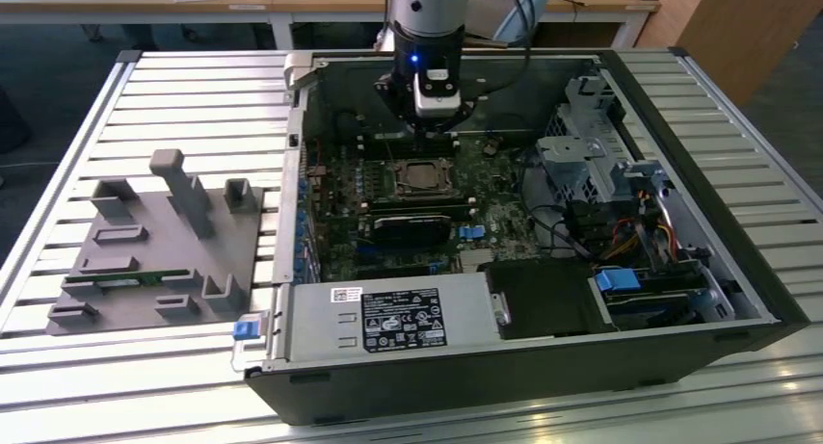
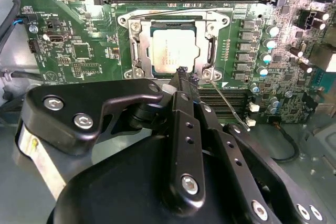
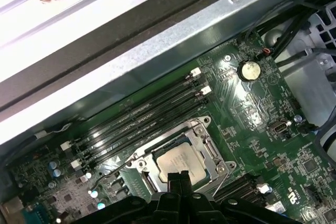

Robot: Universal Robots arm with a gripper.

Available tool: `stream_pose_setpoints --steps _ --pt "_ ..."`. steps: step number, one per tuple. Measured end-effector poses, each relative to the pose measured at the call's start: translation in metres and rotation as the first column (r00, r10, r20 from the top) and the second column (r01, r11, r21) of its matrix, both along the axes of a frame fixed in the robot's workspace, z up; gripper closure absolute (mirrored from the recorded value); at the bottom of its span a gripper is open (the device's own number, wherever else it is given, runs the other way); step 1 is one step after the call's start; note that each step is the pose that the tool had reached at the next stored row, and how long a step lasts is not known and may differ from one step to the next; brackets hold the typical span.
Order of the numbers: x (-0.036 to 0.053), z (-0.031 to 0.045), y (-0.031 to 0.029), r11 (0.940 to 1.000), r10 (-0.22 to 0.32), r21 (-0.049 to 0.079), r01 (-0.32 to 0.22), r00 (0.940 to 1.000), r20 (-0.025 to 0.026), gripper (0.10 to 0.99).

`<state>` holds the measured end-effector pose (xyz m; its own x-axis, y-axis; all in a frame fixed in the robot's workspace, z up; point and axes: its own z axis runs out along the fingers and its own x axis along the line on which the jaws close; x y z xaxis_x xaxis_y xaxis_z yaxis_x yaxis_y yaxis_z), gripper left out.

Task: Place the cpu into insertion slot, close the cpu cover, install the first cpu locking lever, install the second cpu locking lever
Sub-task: 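Install the first cpu locking lever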

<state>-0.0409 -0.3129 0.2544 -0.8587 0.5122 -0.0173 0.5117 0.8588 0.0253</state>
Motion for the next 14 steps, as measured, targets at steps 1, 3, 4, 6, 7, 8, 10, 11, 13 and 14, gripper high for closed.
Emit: stream_pose_setpoints --steps 1,3,4,6,7,8,10,11,13,14 --pt "0.0 0.0 0.0 1.0 0.005 0.0 -0.005 1.0 0.0 0.98" --pt "0.0 0.0 0.0 0.9984 0.057 0.0 -0.057 0.9984 0.0 0.98" --pt "0.0 0.0 0.0 0.9973 0.073 0.0 -0.073 0.9973 0.0 0.98" --pt "0.0 0.0 0.0 0.9944 0.106 0.0 -0.106 0.9944 0.0 0.98" --pt "0.0 0.0 0.0 0.9923 0.124 0.0 -0.124 0.9923 0.0 0.98" --pt "0.0 0.0 0.0 0.9901 0.141 0.0 -0.141 0.9901 0.0 0.98" --pt "0.0 0.0 0.0 0.9846 0.175 0.0 -0.175 0.9846 0.0 0.98" --pt "0.0 0.0 0.0 0.982 0.189 0.0 -0.189 0.982 0.0 0.98" --pt "0.0 0.0 0.0 0.9759 0.218 0.0 -0.218 0.9759 0.0002 0.98" --pt "0.0 0.0 0.0 0.9722 0.234 0.0 -0.234 0.9722 0.0002 0.98"
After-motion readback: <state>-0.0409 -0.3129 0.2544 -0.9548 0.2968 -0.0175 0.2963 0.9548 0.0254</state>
